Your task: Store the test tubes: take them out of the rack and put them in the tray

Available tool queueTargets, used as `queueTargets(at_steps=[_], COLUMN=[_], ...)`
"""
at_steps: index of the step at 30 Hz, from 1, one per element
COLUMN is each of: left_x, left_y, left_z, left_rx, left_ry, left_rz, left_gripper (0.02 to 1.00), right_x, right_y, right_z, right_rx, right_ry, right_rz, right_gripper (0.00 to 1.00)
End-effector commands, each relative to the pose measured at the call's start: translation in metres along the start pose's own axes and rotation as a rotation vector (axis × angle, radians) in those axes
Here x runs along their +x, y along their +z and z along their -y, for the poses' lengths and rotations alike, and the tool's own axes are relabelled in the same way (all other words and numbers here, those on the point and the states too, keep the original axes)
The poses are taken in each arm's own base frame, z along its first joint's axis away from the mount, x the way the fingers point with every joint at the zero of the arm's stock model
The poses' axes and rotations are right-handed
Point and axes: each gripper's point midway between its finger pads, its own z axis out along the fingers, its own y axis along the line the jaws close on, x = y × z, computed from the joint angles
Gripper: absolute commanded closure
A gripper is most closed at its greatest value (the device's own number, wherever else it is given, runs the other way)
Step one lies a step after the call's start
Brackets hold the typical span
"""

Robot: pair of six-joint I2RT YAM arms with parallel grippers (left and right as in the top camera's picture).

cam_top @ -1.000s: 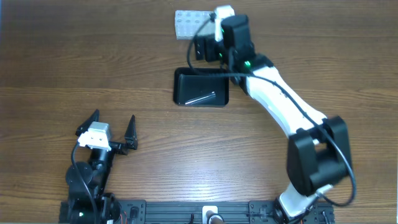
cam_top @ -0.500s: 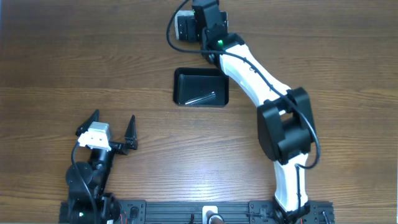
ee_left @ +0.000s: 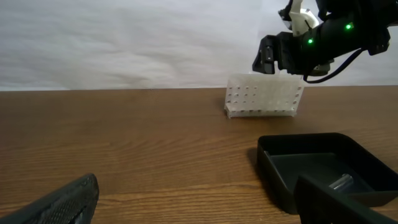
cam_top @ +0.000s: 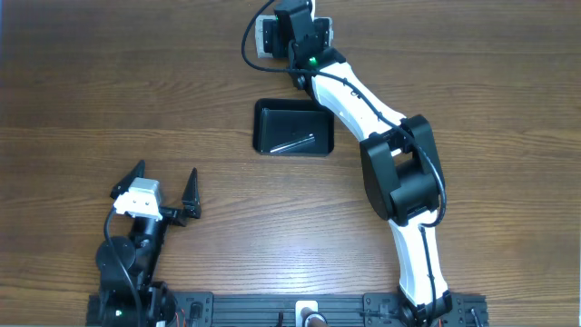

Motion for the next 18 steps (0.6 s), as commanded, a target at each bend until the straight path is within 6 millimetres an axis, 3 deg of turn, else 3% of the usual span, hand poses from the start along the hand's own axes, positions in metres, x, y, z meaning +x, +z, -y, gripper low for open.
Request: queueTargets(at_steps=[1,7,18], left_x=[0.0006,0.0006,0.0006], left_y=[-0.0001,-0.0001,-0.0001], left_z=[0.0006,0.0005,0.0006], left_rx=[0.006,0.006,0.006], left_ry=[0.015,0.015,0.015], left_rz=[0.004,0.004,0.004], left_gripper=[0.018,0.018,0.018], right_x=[-0.0098,-0.0072,-0.0025], right_y=[0.0016,0.0017,0.0060], right_z=[0.0037,0.0052,0.0075], right_rx=[0.044,0.052,0.064], right_ry=[0.008,-0.007,-0.021], right_rz=[0.035,0.025,0.021], right_gripper=[0.178,0.323,0.457])
